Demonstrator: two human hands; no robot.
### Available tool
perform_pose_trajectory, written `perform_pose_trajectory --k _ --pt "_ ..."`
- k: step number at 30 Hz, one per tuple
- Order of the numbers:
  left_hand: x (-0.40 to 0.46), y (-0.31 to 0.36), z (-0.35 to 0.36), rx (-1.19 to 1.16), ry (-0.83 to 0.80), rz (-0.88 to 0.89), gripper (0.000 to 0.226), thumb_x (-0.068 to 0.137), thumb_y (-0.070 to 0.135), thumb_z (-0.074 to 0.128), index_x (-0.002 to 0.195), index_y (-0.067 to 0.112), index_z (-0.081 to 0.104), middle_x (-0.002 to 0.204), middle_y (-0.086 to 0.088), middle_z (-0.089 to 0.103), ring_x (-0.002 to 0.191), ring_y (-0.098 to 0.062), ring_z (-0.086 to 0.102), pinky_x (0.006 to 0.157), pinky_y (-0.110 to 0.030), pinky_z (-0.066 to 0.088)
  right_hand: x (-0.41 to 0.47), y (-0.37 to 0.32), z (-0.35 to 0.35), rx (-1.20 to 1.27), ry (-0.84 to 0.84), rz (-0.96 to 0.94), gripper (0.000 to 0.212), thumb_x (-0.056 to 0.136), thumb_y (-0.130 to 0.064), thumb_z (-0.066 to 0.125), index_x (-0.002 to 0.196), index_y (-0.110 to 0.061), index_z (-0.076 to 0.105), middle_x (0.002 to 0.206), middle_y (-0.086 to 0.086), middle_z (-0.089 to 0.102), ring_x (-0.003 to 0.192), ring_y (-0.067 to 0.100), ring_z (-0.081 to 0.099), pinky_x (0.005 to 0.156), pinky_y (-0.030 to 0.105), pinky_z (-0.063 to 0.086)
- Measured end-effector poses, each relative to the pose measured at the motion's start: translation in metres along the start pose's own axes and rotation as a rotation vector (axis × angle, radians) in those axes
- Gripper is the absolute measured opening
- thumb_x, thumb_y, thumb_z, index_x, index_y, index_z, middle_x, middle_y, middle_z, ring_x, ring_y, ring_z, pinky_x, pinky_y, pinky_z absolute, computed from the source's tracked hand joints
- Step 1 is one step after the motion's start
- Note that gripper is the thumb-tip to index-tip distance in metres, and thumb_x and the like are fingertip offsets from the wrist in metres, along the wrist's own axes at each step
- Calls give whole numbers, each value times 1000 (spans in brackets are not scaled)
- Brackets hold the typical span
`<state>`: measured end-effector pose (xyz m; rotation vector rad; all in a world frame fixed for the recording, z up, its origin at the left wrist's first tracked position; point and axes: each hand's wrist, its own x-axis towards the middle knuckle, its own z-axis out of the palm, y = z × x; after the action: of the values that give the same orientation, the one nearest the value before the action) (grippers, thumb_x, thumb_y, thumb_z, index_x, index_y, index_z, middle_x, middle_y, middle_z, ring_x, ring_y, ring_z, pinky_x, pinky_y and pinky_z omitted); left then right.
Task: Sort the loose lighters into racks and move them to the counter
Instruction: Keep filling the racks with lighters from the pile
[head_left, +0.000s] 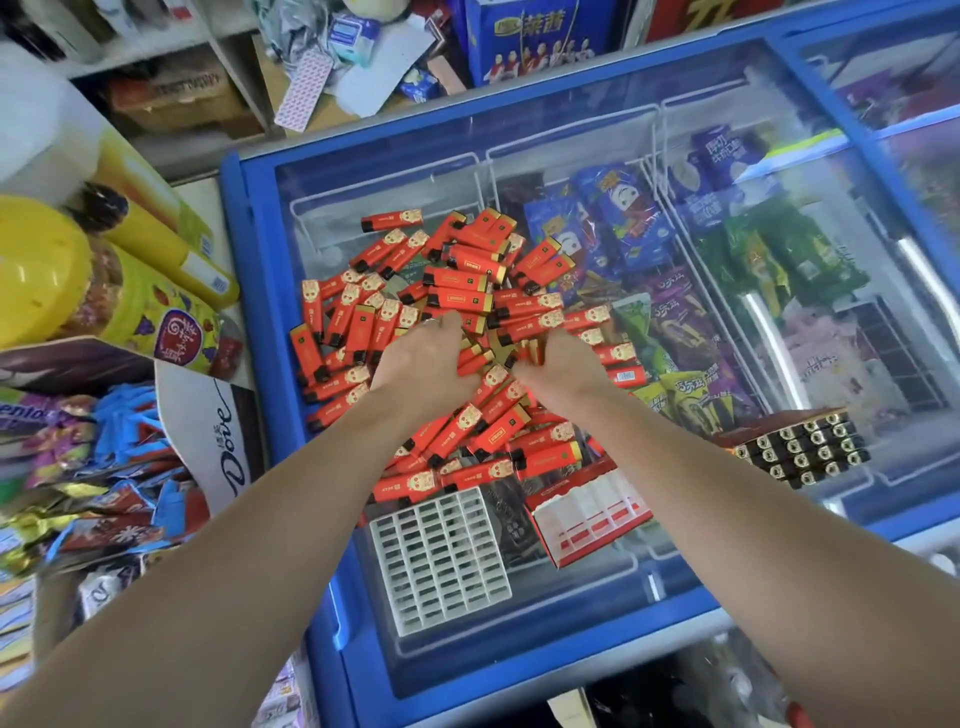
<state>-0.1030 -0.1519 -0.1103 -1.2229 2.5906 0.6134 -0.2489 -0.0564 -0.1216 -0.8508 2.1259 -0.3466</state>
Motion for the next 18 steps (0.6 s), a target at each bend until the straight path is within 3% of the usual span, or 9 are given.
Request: perform_pose_trajectory --k 2,5,6,8,10,13,15,18 --pt "-2 -1 -5 -252 27 -112 35 88 32 73 111 16 52 88 -1 63 77 -21 65 61 -35 52 -1 1 -10 299 -23 92 18 101 -24 57 97 -6 58 78 4 56 64 17 55 60 33 52" --pt "-12 4 -17 -837 28 -324 23 81 21 78 96 19 61 85 -1 68 76 -19 66 66 -33 54 -8 -5 -29 1018 -87 258 10 100 -13 57 95 -5 57 90 10 63 80 20 64 82 35 60" --pt "-17 7 -22 -1027 15 -397 29 77 19 79 99 16 60 90 -3 69 84 -22 67 74 -36 54 -12 -5 -35 1214 -112 288 6 99 -11 57 99 -5 56 95 11 63 85 21 64 83 36 60" --pt "-26 10 -27 -1332 -43 -497 59 73 17 81 122 13 48 106 -12 75 99 -28 70 90 -44 53 -21 -2 -43 1454 -172 274 15 98 -10 54 113 -7 53 100 13 57 85 22 59 72 36 57" --pt "-37 10 -26 -1527 -107 -487 86 73 17 86 142 8 34 112 -18 76 96 -28 75 91 -45 54 -32 1 -46 1500 -239 232 24 98 -12 48 120 -5 51 94 14 57 75 22 60 63 35 55" --pt "-59 18 -24 -1558 -184 -494 148 43 30 102 164 11 18 133 -19 67 109 -26 73 90 -43 58 -57 3 -46 1434 -292 165 16 101 -11 41 107 -4 53 85 14 61 66 19 58 54 27 49" --pt "-75 23 -15 -1576 -162 -518 140 50 24 99 164 21 18 138 -18 65 122 -31 67 100 -51 54 -73 7 -42 1416 -323 103 18 103 -8 40 112 -6 55 87 14 63 65 18 57 52 24 46" --pt "-97 31 -3 -1598 -159 -534 101 67 14 90 153 14 39 124 -16 74 103 -27 76 79 -42 60 -93 19 -33 1310 -336 21 26 103 -5 49 128 0 57 93 18 66 65 17 55 48 24 41"
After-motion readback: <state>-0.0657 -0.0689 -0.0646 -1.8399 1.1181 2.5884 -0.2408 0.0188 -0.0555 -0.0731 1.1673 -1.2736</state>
